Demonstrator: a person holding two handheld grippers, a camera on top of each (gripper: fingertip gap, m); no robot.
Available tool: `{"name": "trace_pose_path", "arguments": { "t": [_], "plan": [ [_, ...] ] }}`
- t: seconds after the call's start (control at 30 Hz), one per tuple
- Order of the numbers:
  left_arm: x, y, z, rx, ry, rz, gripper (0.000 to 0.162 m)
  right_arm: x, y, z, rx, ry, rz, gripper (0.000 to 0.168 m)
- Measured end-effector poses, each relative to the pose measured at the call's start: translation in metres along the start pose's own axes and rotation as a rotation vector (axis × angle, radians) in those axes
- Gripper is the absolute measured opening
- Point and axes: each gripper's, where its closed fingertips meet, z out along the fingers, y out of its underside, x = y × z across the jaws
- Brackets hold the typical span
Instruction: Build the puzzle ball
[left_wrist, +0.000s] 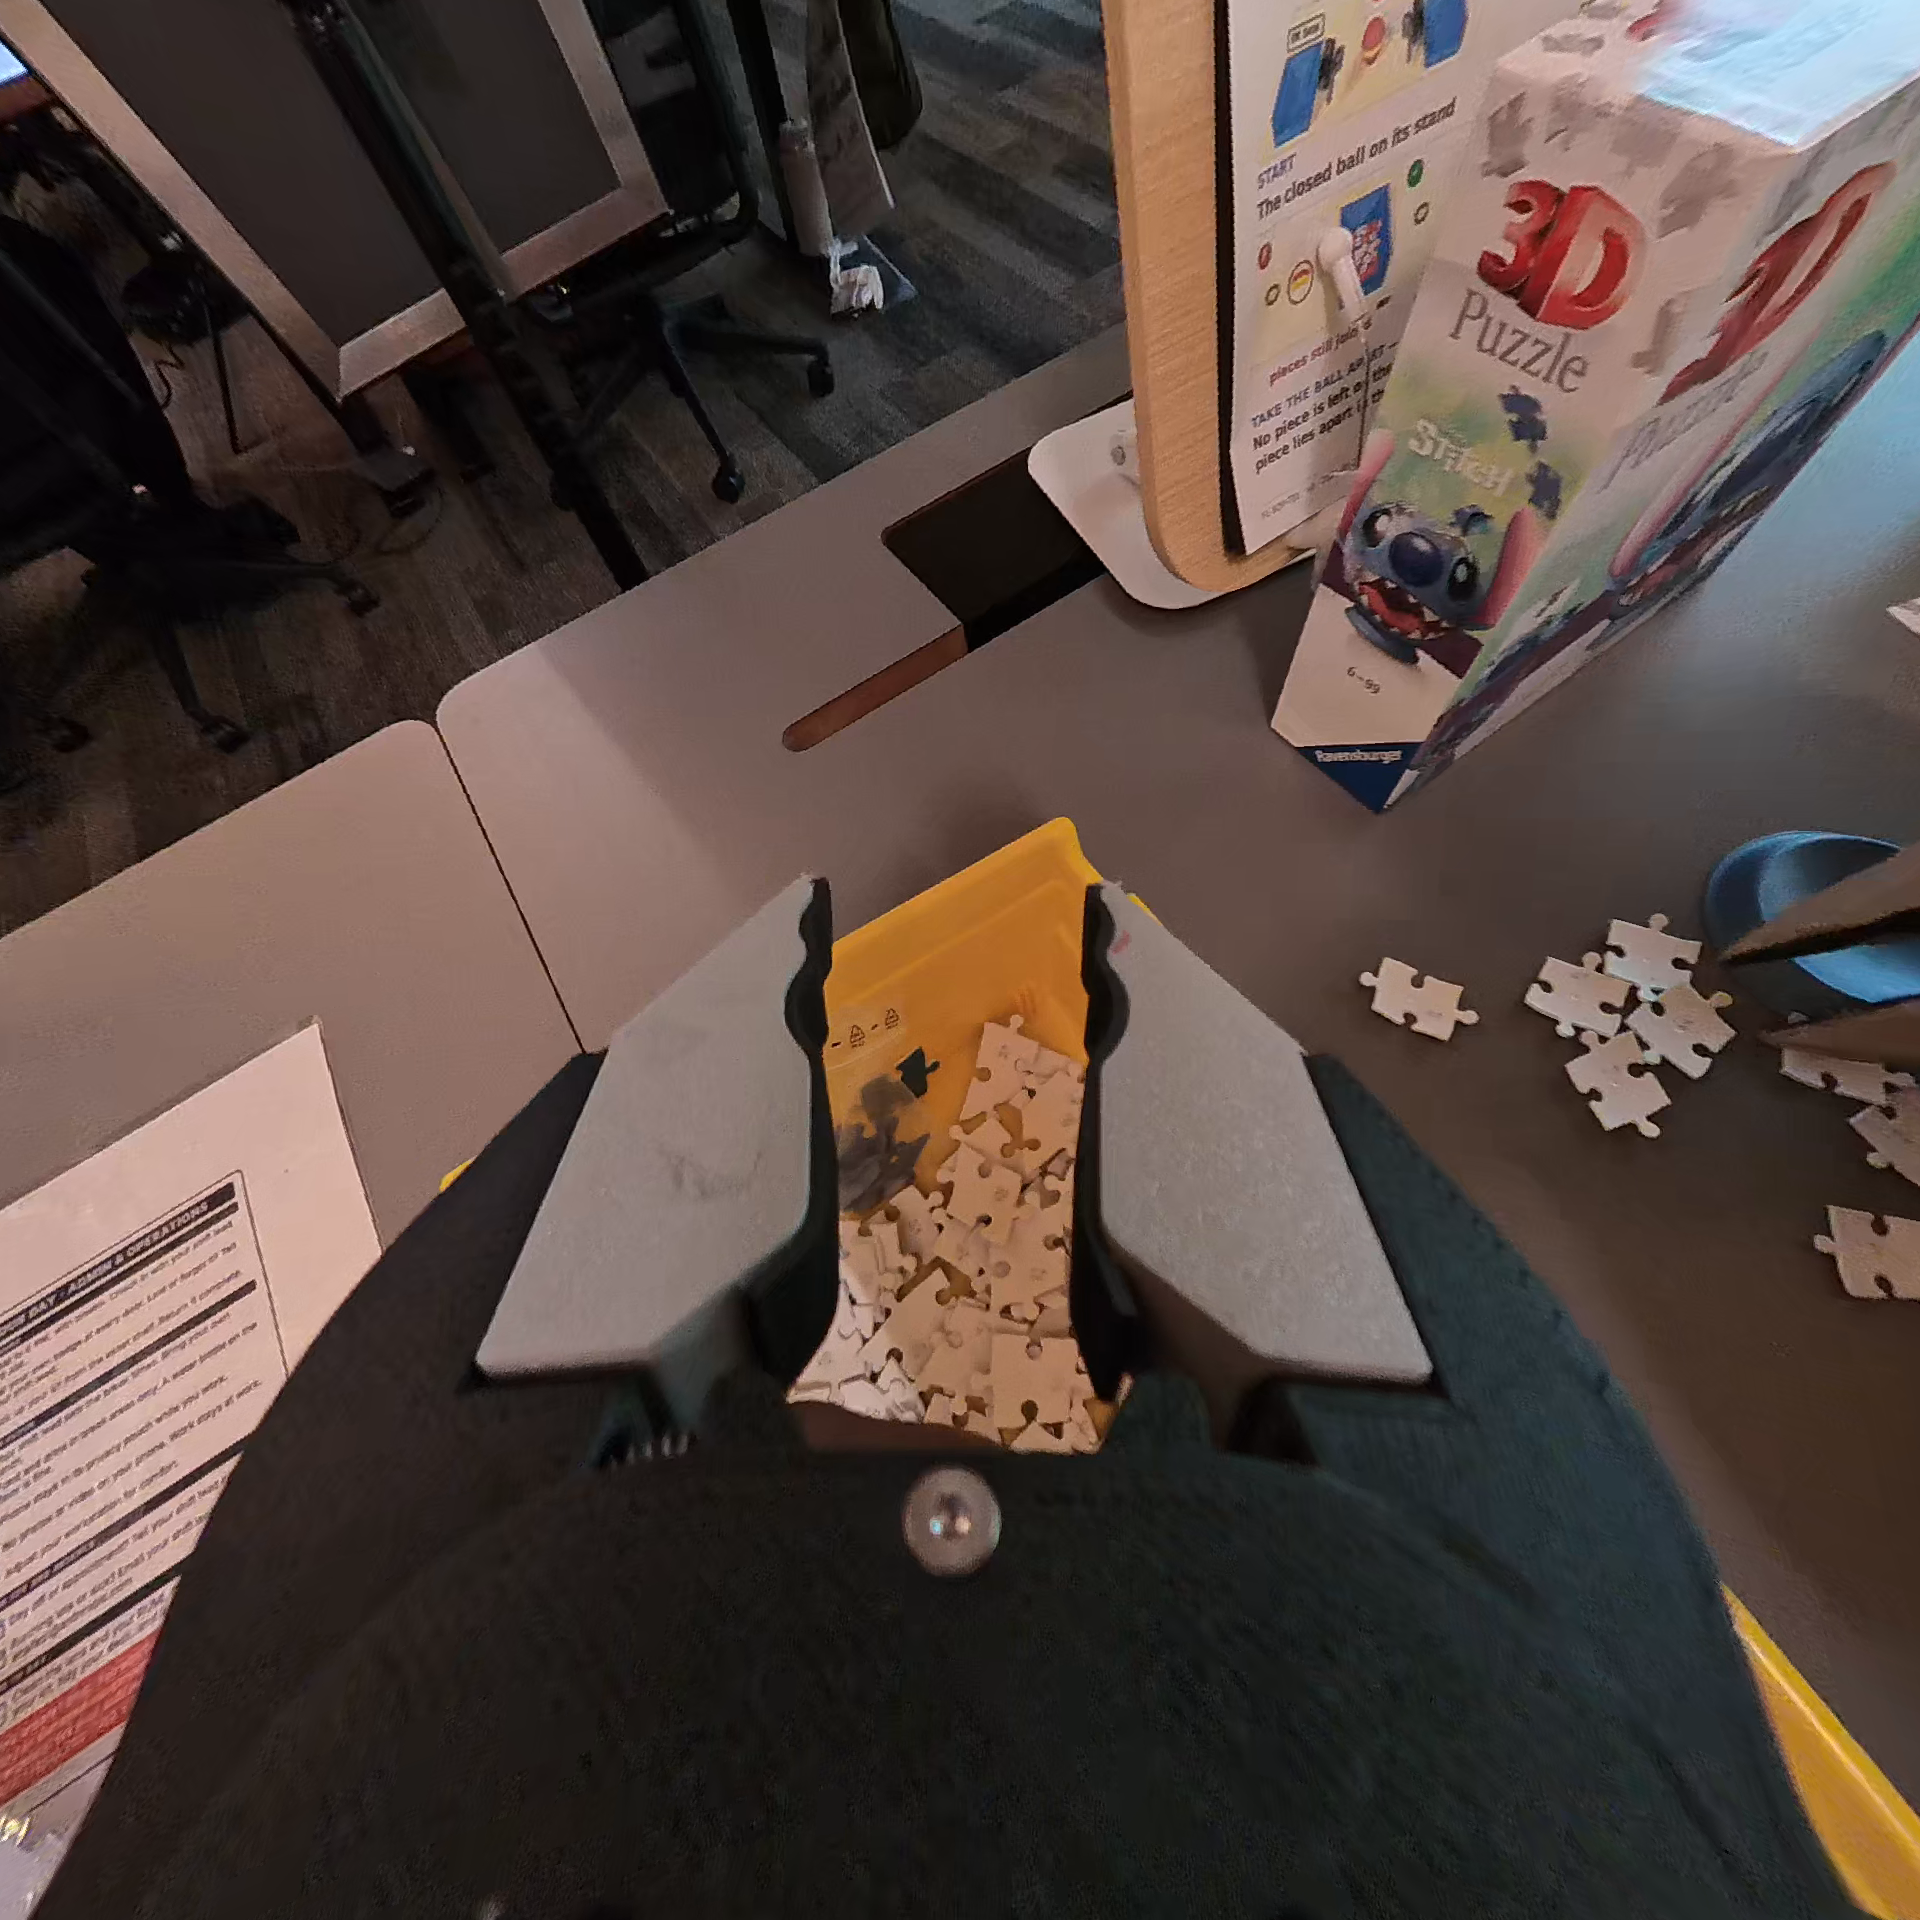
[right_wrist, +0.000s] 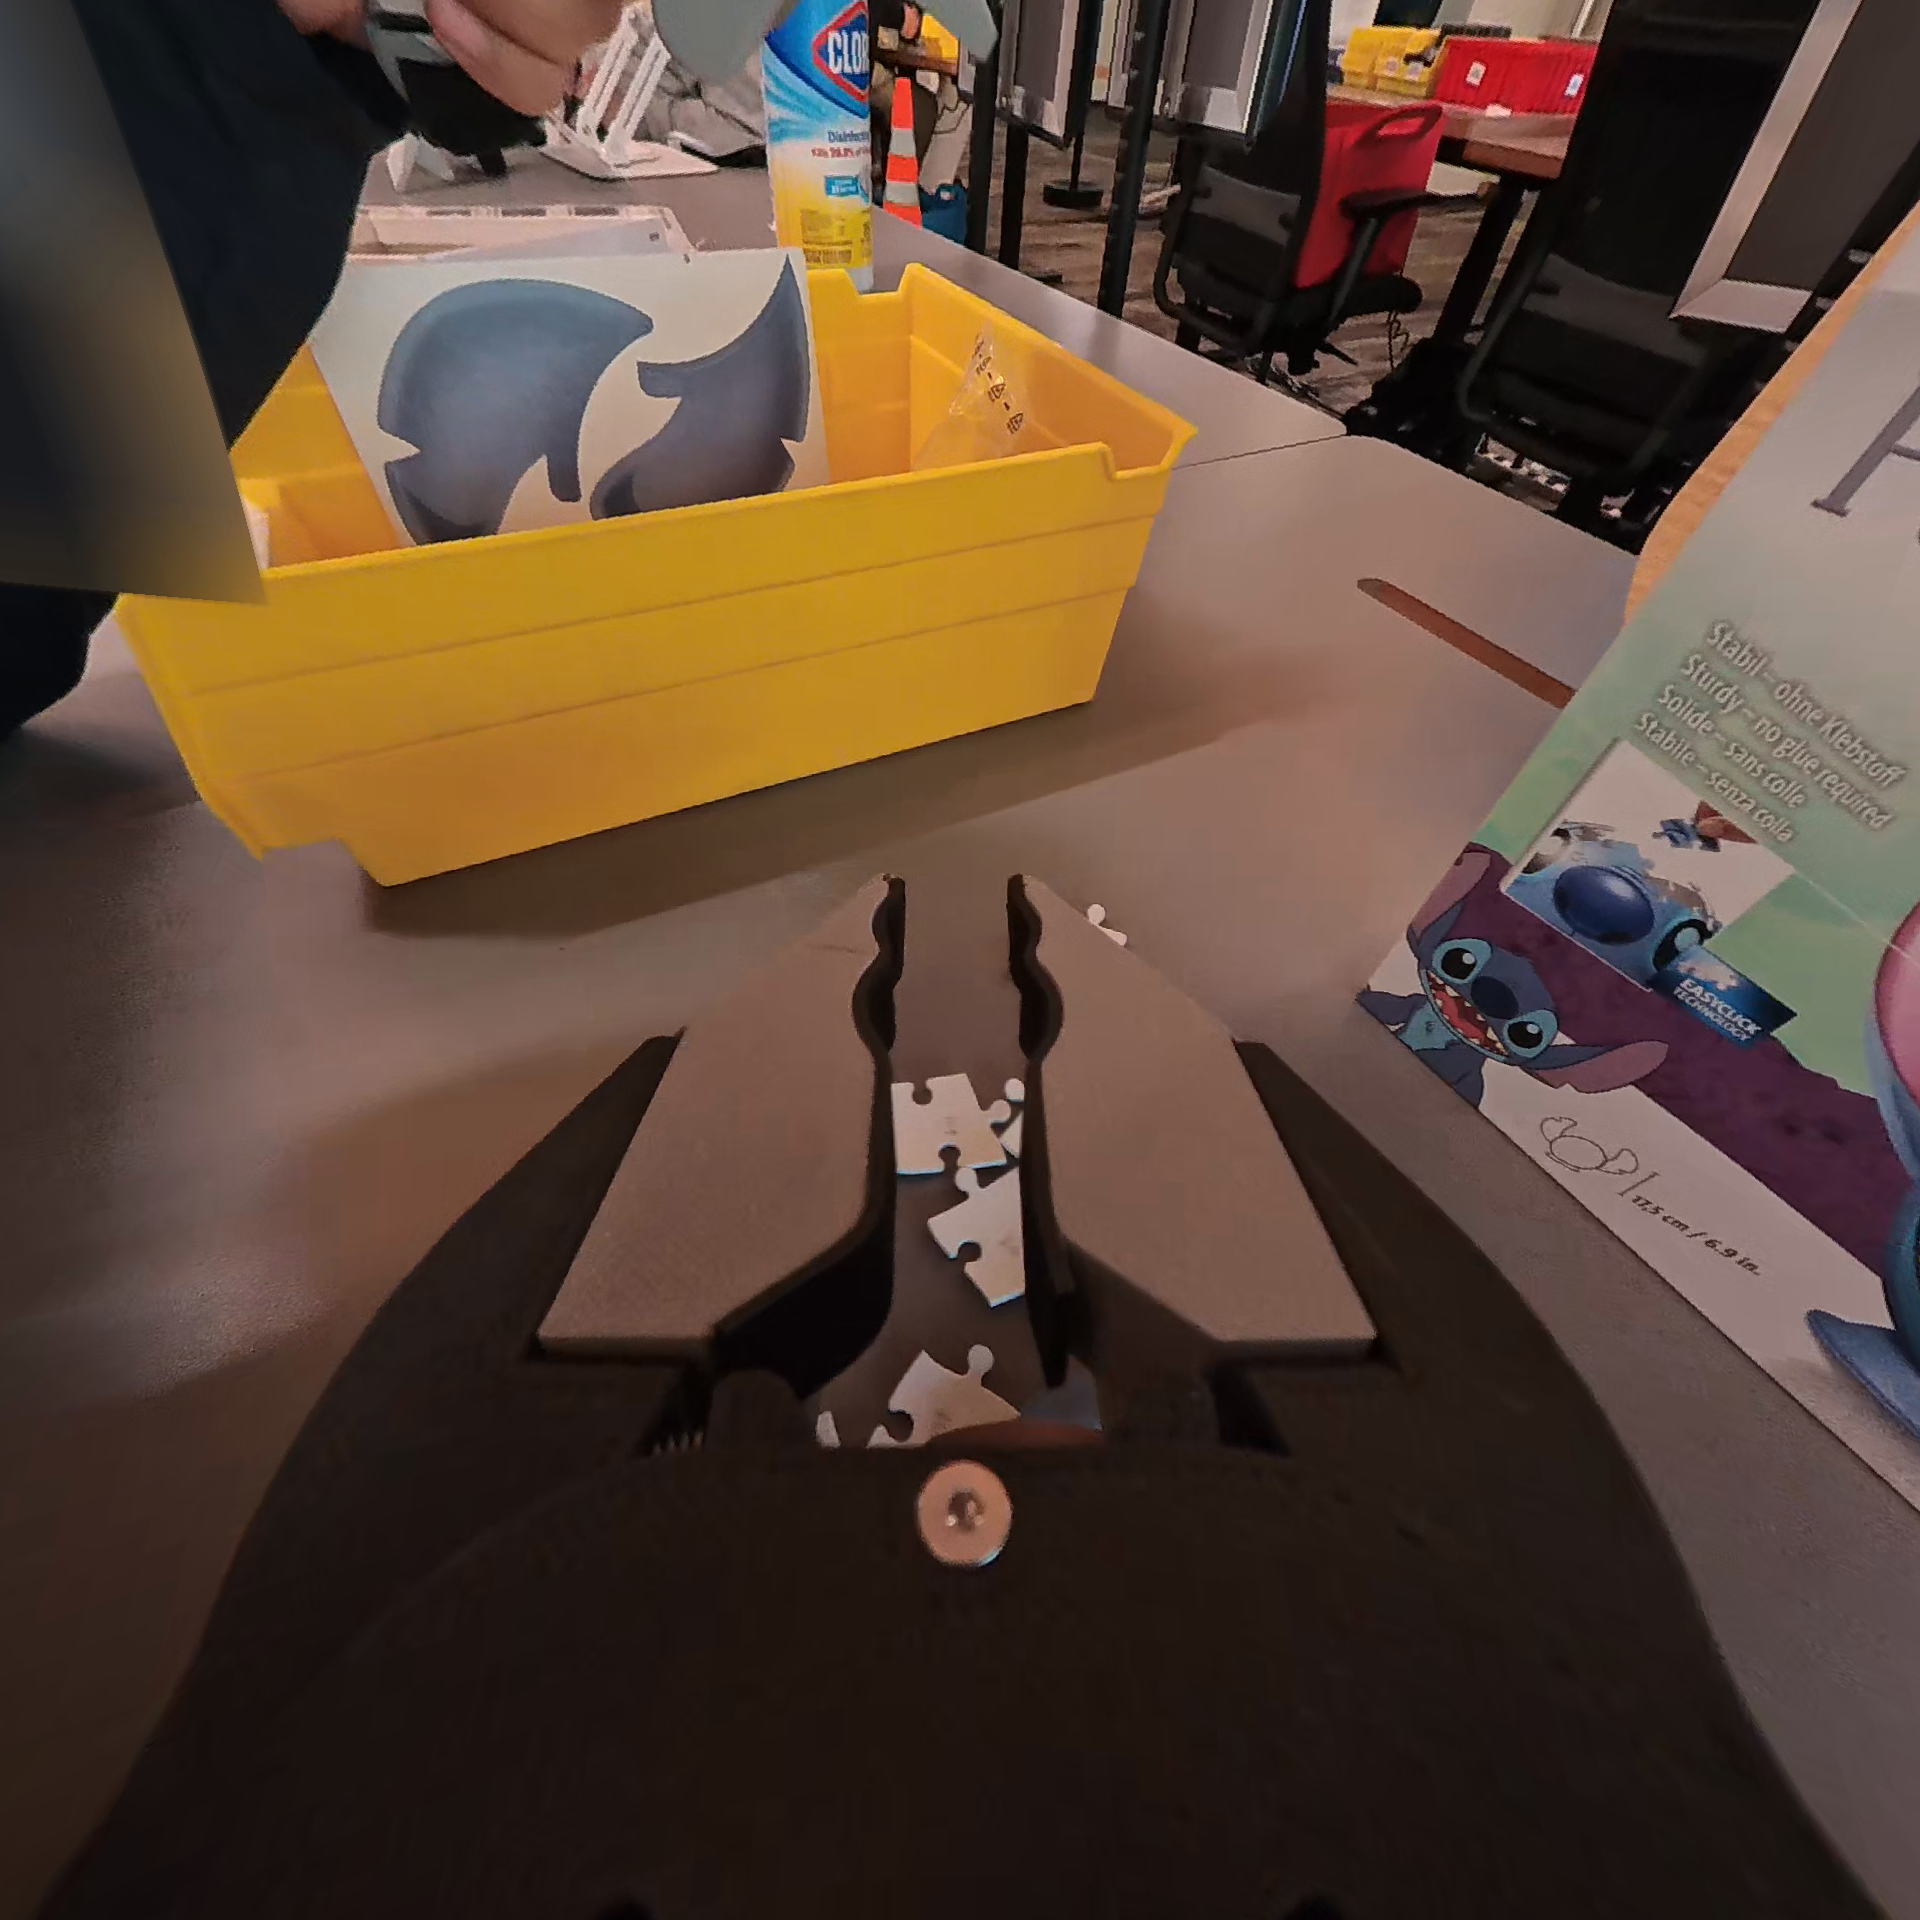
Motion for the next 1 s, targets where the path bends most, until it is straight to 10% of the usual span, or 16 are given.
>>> {"name": "trace_pose_path", "arguments": {
  "t": [0.7, 1.0],
  "plan": [
    [0.019, 0.004, -0.030, -0.023, 0.026, 0.063, 0.051, 0.010, -0.005, -0.008, 0.034, 0.049, -0.009, 0.018],
    [0.085, 0.126, -0.056, -0.320, 0.416, 0.116, 0.047, 0.017, -0.006, -0.011, 0.046, 0.074, -0.009, 0.018]
  ]
}}
